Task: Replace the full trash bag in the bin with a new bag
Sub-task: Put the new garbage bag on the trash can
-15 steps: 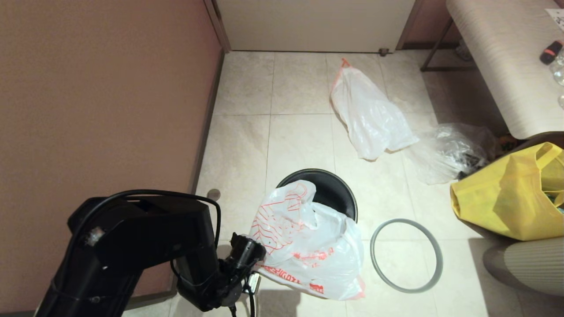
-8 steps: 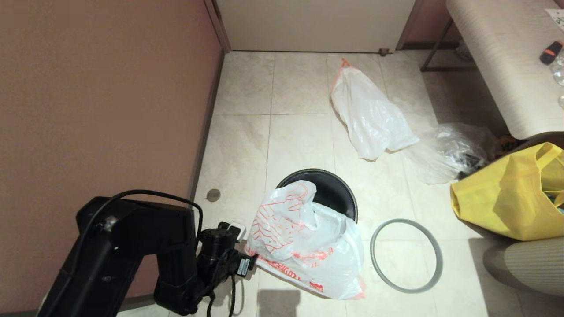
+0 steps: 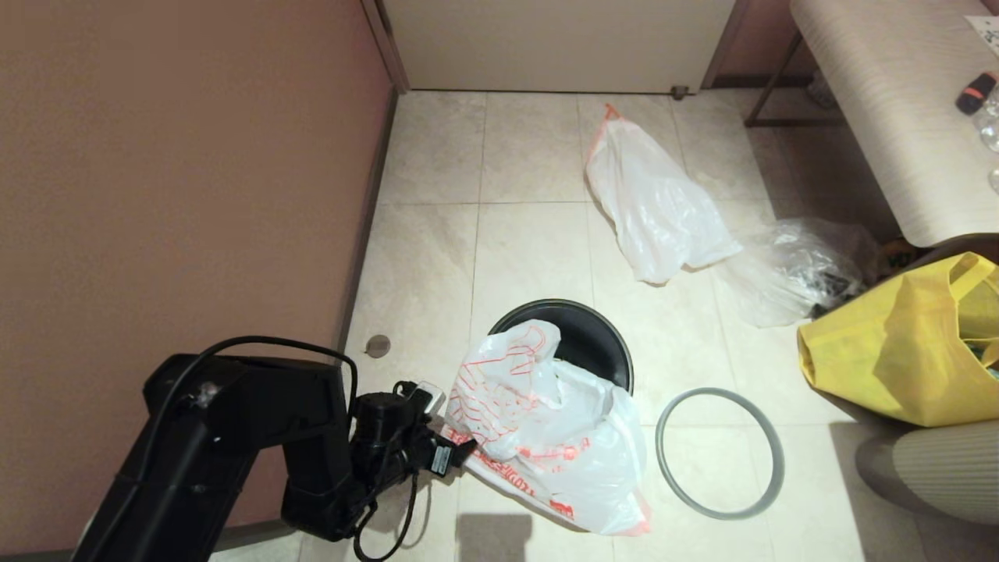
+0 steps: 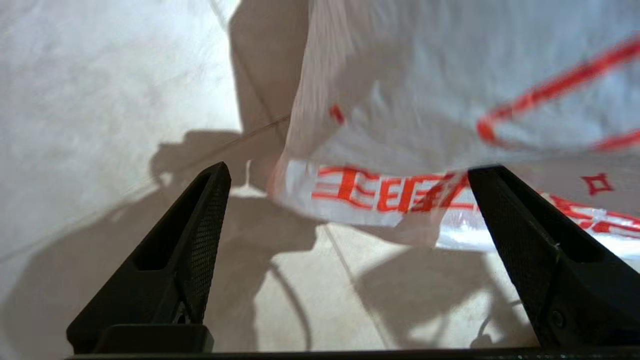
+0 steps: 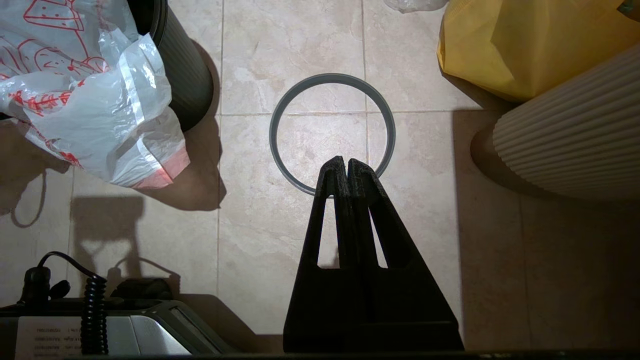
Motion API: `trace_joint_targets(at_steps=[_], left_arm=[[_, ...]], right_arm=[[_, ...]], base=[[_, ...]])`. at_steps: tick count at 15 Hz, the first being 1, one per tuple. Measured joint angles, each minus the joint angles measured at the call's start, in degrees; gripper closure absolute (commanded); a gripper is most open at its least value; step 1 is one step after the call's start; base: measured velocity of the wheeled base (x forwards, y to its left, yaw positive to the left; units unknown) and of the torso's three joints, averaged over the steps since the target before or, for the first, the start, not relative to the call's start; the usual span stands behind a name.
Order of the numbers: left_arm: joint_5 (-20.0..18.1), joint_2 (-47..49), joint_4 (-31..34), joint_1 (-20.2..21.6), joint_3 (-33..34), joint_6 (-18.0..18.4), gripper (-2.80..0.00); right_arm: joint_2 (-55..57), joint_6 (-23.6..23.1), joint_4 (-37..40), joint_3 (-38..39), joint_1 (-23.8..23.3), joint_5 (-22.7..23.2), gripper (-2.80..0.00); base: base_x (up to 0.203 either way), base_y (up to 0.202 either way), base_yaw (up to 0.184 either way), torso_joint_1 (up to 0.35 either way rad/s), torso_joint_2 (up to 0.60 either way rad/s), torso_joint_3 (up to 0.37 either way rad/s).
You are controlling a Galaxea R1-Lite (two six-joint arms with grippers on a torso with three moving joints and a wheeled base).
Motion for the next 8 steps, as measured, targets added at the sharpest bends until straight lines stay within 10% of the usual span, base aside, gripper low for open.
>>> trace_joint_targets(at_steps=[6, 7, 8], left_arm=[[-6.58, 1.11, 4.41, 1.14, -3.39, 3.09, -2.8], [-6.73, 1.18, 5.17, 1.13, -4.55, 3.17, 0.0], [-6.79, 1.43, 6.1, 1.13, -5.95, 3.25, 0.0]], right_arm=[[0.33, -0.05, 0.0, 0.0, 0.1, 0.0, 0.0], [0.5, -0.06, 0.0, 0.0, 0.11, 0.0, 0.0], [0.64, -0.05, 0.0, 0.0, 0.11, 0.0, 0.0]], base=[[0.0, 0.0, 0.0, 0.0, 0.0, 0.0], [0.0, 0.0, 0.0, 0.0, 0.0, 0.0], [0.0, 0.0, 0.0, 0.0, 0.0, 0.0]])
